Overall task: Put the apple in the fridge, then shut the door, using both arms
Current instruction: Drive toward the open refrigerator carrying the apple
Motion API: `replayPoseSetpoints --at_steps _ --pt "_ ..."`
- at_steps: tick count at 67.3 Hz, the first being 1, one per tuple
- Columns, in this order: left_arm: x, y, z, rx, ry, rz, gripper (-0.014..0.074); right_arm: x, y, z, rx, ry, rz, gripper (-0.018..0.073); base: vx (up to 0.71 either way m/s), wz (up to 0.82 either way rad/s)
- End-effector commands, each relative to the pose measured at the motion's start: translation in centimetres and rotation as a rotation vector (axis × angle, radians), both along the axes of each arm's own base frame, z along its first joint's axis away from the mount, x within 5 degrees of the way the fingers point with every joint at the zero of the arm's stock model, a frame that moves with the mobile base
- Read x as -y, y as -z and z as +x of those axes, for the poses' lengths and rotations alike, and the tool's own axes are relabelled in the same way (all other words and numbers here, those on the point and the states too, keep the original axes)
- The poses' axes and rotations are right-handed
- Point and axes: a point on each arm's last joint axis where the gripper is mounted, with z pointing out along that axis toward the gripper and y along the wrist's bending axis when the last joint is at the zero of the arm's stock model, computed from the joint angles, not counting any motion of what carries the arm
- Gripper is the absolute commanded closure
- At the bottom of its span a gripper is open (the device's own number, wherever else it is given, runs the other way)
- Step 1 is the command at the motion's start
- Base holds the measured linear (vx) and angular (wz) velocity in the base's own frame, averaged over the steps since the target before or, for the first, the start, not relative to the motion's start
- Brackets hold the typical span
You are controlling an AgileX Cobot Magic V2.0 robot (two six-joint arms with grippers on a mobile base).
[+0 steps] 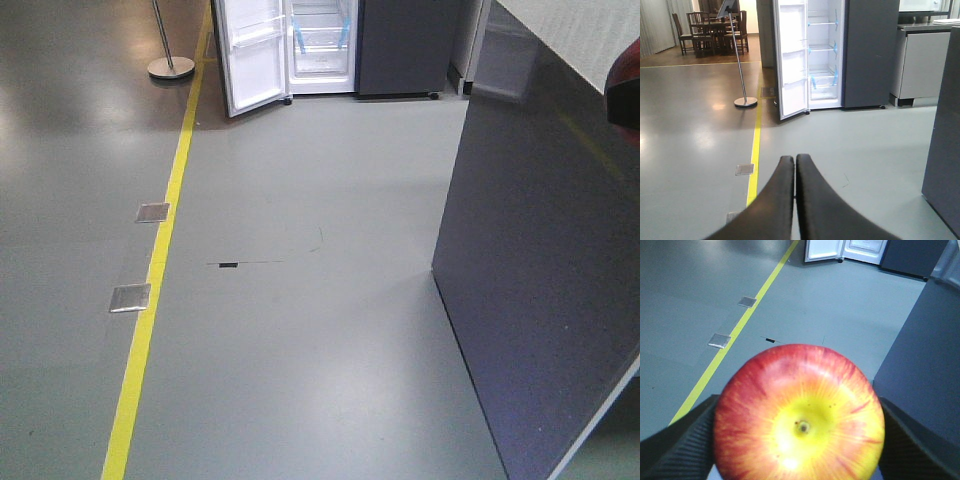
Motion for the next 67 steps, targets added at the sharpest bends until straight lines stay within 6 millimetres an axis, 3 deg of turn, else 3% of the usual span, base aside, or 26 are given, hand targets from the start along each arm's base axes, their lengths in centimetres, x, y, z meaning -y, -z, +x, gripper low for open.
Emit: replayPoseSetpoints --at_steps 1,67 --pt "0.2 -1.32 -0.19 0.1 0.024 -0.005 0.0603 0.11 -1.44 -0.25 0.108 0.009 0.02 0.041 0.09 0.06" --pt "0.2 -1.32 -0.19 0.1 0.024 -0.005 0.0603 0.11 -1.44 -0.25 0.108 0.009 0.02 0.041 0.09 0.02"
